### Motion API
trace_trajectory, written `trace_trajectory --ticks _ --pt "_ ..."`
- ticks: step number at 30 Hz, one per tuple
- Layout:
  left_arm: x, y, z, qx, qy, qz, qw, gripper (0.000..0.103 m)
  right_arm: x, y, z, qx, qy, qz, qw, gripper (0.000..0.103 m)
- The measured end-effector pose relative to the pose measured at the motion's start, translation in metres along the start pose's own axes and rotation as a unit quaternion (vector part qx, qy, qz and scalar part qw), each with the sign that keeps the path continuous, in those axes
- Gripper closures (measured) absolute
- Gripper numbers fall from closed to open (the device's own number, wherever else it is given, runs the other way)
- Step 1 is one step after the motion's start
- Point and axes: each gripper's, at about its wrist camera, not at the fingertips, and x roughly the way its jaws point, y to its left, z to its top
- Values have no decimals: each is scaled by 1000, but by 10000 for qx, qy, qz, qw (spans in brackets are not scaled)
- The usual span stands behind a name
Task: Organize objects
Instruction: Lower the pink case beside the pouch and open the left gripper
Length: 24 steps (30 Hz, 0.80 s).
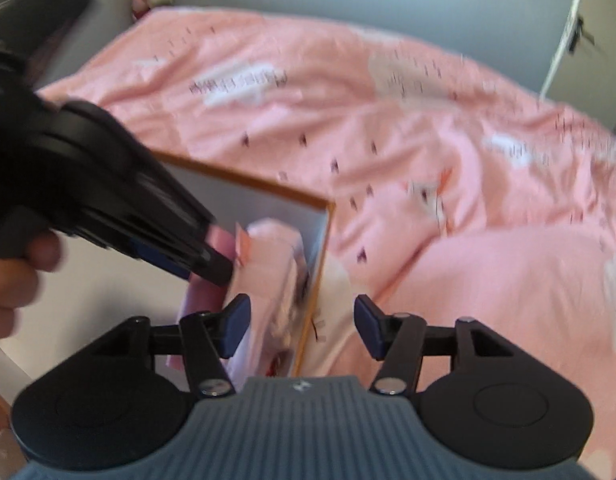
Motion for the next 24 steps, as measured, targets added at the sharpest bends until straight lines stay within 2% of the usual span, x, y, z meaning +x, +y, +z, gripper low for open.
trace_trajectory --ticks 3,6,10,14,17,21,24 --pt "-1 0 -4 -20 46 -139 9999 75 9 -9 -3 417 125 264 9987 50" --pt "3 -3 -8 46 66 -95 9999 77 18 -17 -3 803 195 185 9964 52" --pt "12 -7 -11 166 -23 152 9997 77 29 -27 -5 1271 311 362 9907 55" --pt "11 -13 -4 300 -140 375 9987 82 26 -29 -7 1413 336 400 9886 55" --pt "12 -28 -2 733 -158 725 9945 83 26 -31 -7 1505 341 460 9869 55" --pt "19 -35 -5 758 -179 725 9943 82 28 -34 -9 1626 356 467 9849 55" --pt "18 -30 -6 608 -244 591 9961 82 28 -36 -11 1667 376 534 9838 55"
